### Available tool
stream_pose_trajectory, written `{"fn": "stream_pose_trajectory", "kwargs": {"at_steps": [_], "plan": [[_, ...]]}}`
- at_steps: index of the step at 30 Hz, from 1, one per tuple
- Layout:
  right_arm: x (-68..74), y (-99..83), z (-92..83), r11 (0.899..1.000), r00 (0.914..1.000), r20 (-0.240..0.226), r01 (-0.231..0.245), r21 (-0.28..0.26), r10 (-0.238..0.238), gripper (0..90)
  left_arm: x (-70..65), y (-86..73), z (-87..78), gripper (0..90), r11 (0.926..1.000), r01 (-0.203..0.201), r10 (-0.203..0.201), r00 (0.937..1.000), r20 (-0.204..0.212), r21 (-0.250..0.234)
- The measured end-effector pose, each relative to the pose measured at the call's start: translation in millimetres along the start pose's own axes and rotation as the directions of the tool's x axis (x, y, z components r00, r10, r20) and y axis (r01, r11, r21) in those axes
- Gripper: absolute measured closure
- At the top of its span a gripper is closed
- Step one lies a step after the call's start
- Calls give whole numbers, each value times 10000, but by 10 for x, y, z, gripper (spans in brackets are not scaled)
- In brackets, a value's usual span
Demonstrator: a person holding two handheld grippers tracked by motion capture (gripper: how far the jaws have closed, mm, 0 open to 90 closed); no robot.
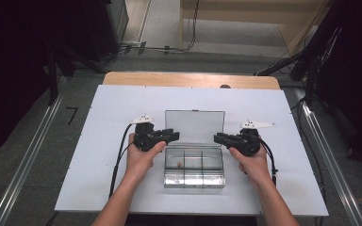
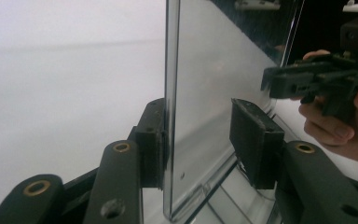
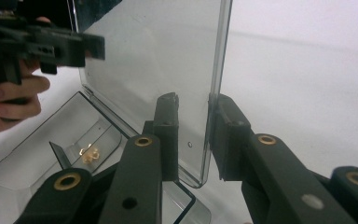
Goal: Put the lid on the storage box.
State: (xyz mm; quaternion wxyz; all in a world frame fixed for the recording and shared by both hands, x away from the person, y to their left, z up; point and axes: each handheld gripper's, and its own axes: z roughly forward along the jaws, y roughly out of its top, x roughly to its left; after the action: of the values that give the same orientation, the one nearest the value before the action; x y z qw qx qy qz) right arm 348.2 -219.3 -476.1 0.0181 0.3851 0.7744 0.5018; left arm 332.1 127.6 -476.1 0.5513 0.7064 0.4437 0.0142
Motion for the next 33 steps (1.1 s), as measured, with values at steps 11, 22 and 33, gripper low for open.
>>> {"fn": "stream_pose_trajectory", "kwargs": {"at_steps": [11, 22, 33], "plan": [[23, -32, -15, 9981, 9984, 134, 551, -264, -548, 720, -102, 139, -80, 498, 9927, -808, 784, 9965, -307, -900], [87, -8, -67, 9961, 9964, 302, 800, -359, -789, 687, -151, 108, -145, 589, 9902, -959, 951, 9954, -124, -1015], [236, 182, -297, 9894, 9943, 382, 1030, -1026, -996, 556, -218, 73, -189, 589, 9890, -1171, 1170, 9931, -59, -900]]}}
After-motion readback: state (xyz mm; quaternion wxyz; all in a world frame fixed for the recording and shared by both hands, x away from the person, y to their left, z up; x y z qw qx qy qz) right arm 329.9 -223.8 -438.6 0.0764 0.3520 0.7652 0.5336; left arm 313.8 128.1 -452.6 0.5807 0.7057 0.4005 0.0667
